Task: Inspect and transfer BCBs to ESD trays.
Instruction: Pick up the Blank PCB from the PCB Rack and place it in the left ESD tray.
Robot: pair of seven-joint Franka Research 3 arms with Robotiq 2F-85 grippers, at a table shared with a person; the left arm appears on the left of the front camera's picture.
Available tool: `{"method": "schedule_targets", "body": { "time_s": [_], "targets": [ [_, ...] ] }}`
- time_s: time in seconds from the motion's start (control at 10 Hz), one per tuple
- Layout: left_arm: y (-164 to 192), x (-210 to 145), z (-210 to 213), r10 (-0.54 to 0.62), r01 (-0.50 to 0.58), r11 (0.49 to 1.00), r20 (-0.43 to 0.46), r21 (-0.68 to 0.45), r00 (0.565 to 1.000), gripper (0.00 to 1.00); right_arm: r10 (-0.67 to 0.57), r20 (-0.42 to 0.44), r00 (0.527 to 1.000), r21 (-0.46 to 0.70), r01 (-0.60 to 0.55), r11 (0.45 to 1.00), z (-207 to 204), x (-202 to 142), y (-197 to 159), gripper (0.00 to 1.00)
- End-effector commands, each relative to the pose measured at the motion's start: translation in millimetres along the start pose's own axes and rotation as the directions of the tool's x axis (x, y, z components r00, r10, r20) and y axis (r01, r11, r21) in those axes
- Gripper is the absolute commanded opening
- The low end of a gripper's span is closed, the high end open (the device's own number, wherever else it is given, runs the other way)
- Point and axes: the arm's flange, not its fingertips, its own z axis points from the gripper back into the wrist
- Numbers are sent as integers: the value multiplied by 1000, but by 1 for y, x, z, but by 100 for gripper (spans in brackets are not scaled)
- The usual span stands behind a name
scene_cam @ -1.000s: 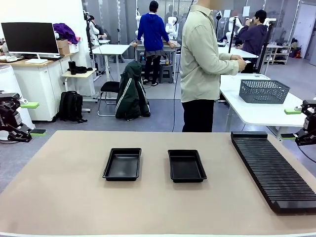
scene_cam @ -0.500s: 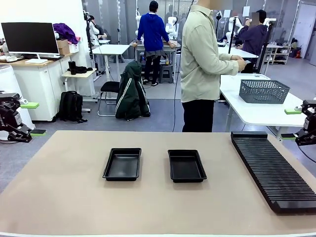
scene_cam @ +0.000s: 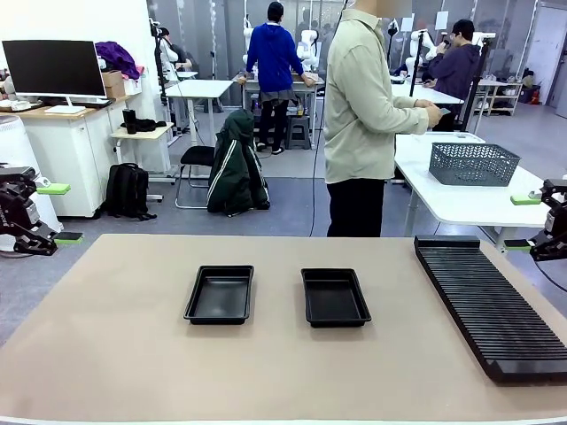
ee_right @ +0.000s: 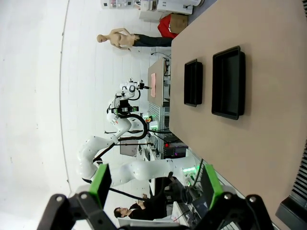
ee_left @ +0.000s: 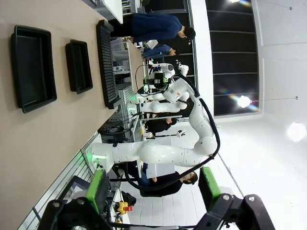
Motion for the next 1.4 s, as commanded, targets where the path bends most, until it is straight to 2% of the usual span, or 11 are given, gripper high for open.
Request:
{"method": "schedule_targets", "body": {
  "time_s": [0.0,1.3],
  "targets": [
    [0,0,0,-2,2,1000,5,1,1000,100,0,-2,1000,0,0,1000,-1,0,0,100],
    [0,0,0,-2,2,1000,5,1,1000,100,0,-2,1000,0,0,1000,-1,0,0,100]
  ]
}}
